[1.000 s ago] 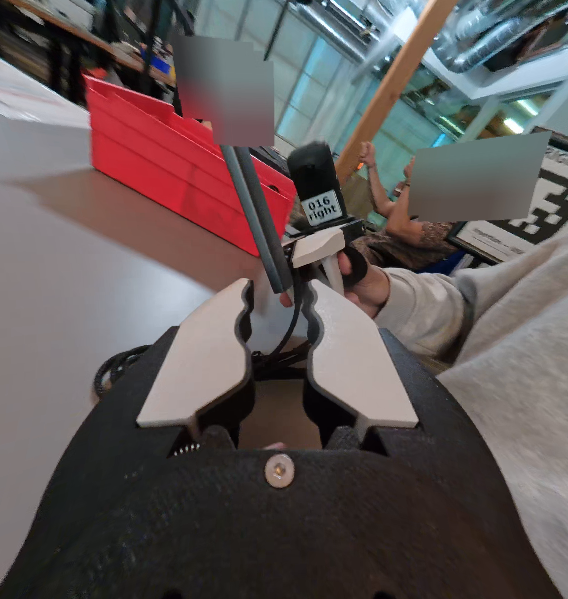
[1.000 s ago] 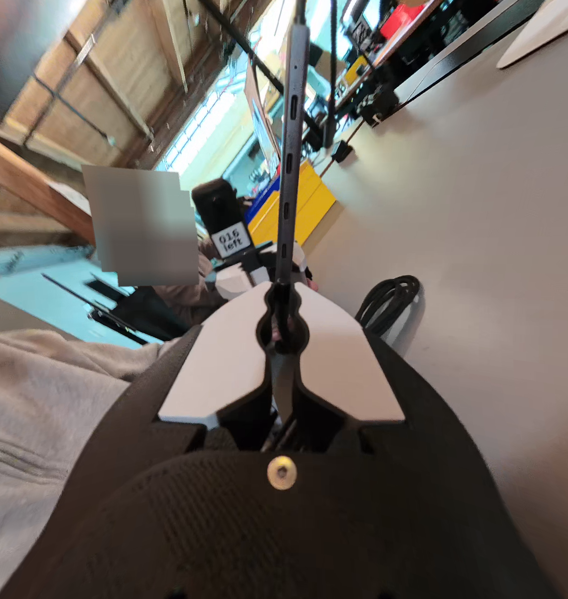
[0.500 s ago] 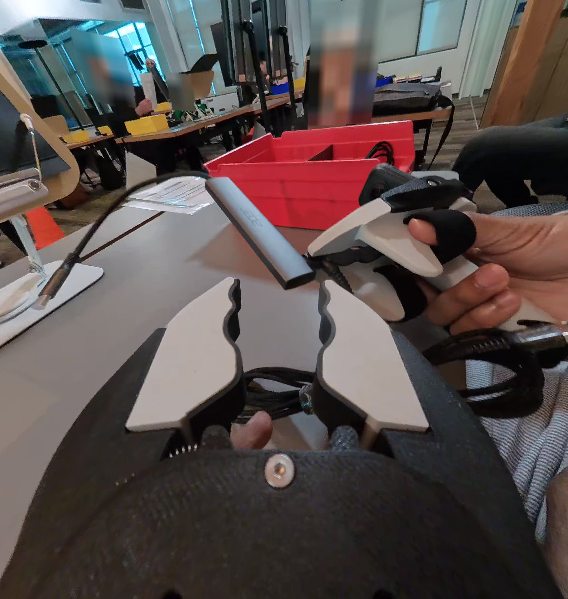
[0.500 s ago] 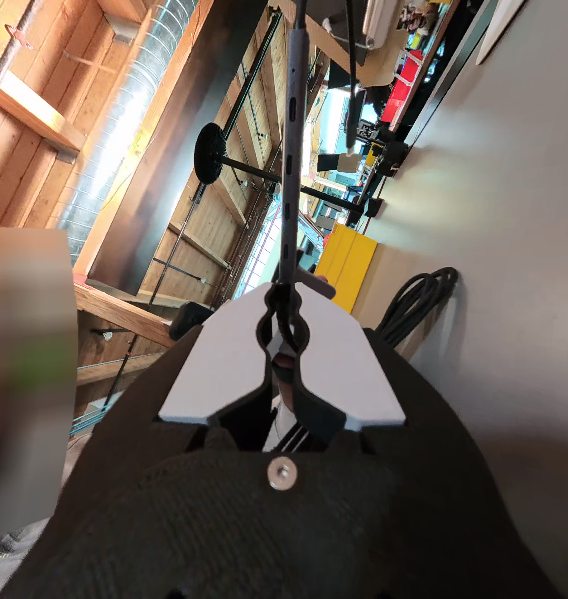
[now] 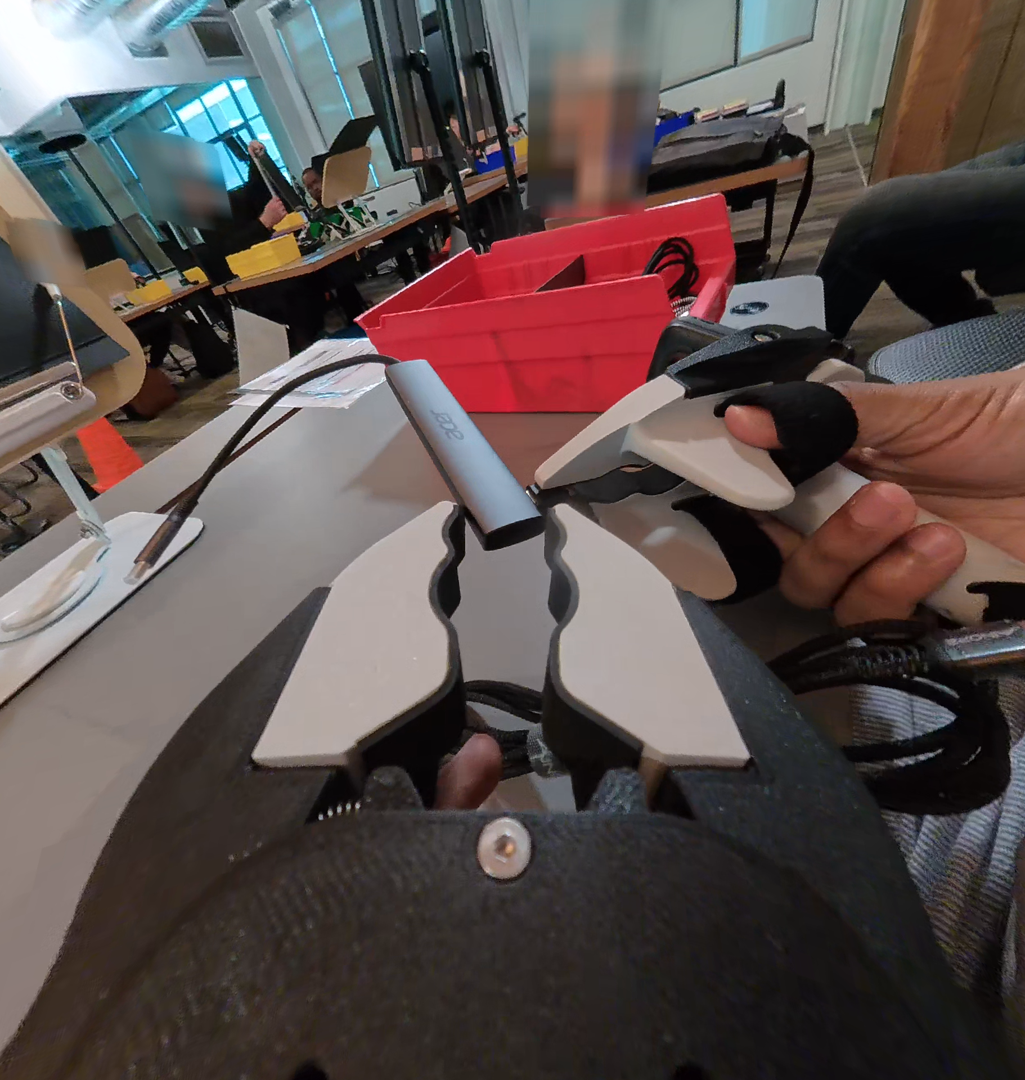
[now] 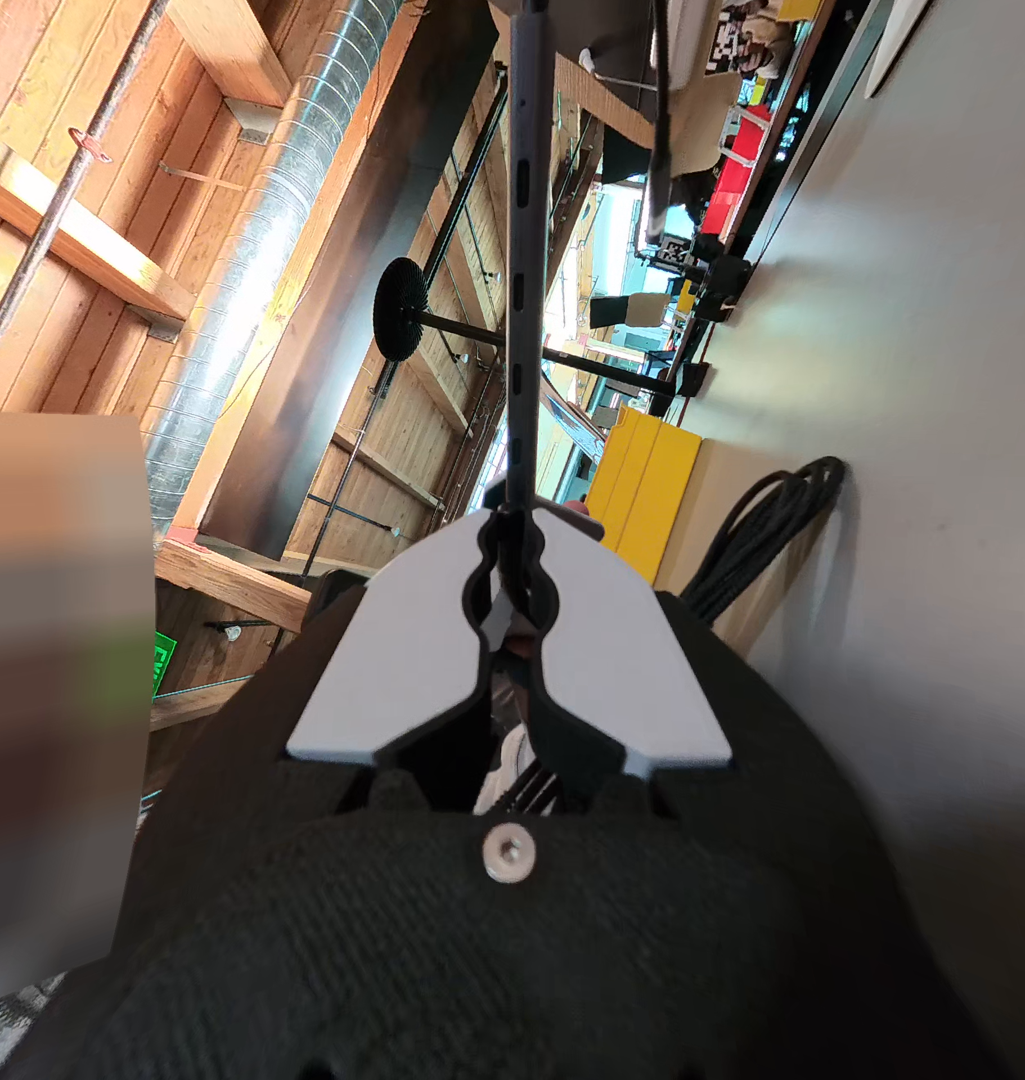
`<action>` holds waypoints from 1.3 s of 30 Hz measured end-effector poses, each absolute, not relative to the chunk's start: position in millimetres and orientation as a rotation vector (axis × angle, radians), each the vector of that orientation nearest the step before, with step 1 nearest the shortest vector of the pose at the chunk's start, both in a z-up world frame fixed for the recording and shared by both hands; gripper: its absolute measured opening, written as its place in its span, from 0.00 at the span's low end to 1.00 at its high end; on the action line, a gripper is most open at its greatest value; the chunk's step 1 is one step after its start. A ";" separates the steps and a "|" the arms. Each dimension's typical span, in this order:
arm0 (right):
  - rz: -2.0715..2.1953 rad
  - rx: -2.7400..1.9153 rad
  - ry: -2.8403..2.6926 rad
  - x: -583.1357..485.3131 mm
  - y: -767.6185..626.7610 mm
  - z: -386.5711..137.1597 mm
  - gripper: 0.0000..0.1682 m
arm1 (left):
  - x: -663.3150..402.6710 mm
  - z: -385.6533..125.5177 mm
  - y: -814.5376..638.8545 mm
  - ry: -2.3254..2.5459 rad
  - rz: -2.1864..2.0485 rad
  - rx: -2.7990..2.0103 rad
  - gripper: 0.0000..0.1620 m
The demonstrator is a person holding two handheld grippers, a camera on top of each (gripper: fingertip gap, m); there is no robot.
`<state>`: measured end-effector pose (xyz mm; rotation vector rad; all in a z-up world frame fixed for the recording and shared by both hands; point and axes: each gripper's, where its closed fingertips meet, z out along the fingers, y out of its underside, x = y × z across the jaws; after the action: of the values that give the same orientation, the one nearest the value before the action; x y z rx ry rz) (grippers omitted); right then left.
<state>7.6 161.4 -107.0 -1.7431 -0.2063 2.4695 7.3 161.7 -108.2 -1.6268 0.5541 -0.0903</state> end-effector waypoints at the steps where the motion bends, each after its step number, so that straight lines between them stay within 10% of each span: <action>1: 2.470 -1.751 -0.222 7.5 160.6 -107.5 0.05 | 7.2 -108.8 161.2 0.566 -0.089 -1.629 0.15; 27: 1.959 -1.698 -1.055 9.8 145.9 -101.5 0.05 | 7.0 -102.3 145.2 0.545 -0.476 -1.607 0.15; 39: 1.188 -1.515 -1.488 5.0 137.4 -123.4 0.05 | 9.3 -121.4 161.1 0.083 -1.000 -1.744 0.52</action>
<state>5.0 137.4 -123.4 -1.5147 -1.4883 1.1878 9.3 161.1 -121.4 -1.7444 0.0834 -1.0001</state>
